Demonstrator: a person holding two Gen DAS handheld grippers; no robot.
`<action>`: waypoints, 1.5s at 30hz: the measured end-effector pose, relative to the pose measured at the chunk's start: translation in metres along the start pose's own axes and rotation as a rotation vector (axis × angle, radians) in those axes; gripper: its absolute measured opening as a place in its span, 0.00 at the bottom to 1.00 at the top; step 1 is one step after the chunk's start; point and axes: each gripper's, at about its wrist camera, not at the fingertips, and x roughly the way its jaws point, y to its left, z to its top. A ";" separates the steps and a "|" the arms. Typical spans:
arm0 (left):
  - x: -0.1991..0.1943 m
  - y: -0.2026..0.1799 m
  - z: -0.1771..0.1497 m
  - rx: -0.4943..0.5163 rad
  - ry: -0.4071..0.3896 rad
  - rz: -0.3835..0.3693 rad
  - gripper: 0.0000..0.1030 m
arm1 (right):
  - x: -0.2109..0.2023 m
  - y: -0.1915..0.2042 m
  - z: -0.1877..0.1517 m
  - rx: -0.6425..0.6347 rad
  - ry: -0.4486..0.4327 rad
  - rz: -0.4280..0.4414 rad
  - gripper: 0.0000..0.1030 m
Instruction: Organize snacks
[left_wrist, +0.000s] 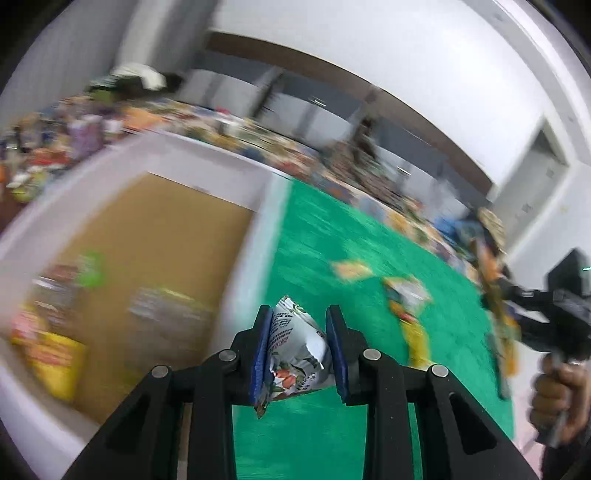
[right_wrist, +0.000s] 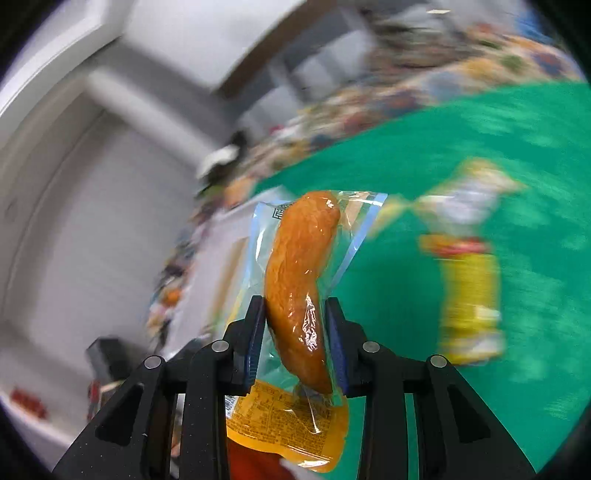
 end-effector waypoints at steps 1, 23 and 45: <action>-0.008 0.016 0.005 -0.007 -0.013 0.044 0.28 | 0.015 0.021 0.000 -0.025 0.018 0.030 0.33; -0.032 0.089 -0.029 -0.098 -0.015 0.200 0.86 | 0.124 0.051 -0.088 -0.477 0.056 -0.392 0.76; 0.198 -0.145 -0.117 0.293 0.285 0.135 0.99 | -0.090 -0.237 -0.105 -0.025 -0.162 -0.914 0.76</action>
